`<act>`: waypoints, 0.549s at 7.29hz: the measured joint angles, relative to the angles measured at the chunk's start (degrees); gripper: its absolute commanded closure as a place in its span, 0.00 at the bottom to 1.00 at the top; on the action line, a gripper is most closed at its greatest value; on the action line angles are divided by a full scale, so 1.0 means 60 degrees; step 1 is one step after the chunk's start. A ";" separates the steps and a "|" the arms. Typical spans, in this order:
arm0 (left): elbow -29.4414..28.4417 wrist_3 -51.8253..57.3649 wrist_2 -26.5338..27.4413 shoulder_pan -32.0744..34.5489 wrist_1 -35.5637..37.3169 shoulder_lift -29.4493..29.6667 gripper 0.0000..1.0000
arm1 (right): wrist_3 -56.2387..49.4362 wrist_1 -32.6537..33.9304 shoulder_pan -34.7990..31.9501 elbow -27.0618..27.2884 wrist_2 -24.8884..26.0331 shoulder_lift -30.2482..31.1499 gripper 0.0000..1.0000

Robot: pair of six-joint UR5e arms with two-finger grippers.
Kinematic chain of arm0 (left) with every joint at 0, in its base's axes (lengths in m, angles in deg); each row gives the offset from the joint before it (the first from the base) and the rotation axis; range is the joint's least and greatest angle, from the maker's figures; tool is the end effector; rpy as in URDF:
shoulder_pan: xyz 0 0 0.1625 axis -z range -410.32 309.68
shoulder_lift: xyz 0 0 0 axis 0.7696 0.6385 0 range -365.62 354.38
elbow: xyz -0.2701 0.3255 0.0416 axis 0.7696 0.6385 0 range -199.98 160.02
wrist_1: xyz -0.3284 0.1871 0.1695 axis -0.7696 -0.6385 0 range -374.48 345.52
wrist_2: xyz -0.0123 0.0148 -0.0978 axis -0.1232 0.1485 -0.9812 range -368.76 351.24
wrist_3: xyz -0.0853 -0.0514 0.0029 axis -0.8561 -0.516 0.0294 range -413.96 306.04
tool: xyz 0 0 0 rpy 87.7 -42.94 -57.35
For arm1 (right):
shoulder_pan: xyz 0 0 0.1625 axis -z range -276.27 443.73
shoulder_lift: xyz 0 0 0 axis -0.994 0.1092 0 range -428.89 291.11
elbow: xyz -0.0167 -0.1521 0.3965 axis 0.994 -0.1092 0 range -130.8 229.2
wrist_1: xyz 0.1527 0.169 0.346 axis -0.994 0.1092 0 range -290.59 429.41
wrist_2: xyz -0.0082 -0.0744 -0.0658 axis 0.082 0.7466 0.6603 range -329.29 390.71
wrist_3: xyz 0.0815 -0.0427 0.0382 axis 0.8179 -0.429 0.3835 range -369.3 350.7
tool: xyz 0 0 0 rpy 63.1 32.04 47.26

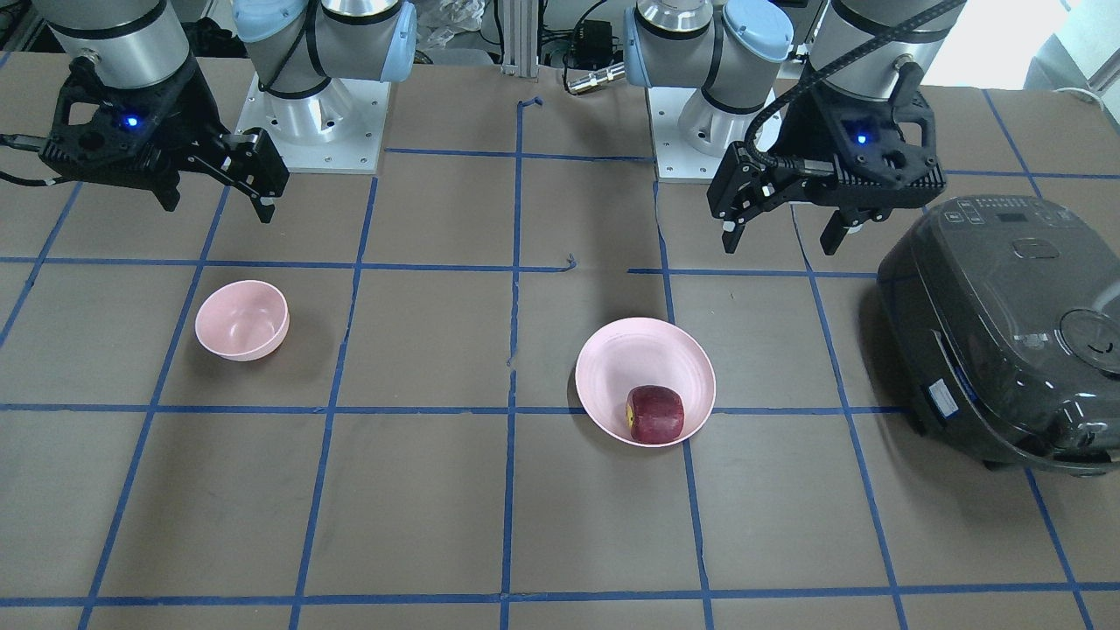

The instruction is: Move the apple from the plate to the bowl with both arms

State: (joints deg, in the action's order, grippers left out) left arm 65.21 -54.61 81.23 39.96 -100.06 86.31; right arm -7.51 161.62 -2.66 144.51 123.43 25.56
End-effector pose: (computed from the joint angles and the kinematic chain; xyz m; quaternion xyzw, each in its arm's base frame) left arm -0.1359 -0.5169 0.5208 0.0032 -0.9980 0.0636 0.0006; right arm 0.0993 -0.4682 0.4832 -0.0474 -0.9985 0.0114 0.0240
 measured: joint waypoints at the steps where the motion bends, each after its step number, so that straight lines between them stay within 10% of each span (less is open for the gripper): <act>1: -0.0033 0.0003 0.0010 0.0042 0.0022 0.0126 0.01 | -0.0004 0.0022 0.0000 -0.0005 -0.0005 -0.0002 0.00; 4: 0.0009 -0.0562 0.0037 0.0243 0.0881 0.1065 0.02 | 0.0031 0.0069 0.0004 -0.0019 0.0031 -0.0041 0.00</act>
State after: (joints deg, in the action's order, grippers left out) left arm 65.26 -57.98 81.46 41.42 -94.77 92.70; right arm -7.32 162.04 -2.64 144.40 123.62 25.31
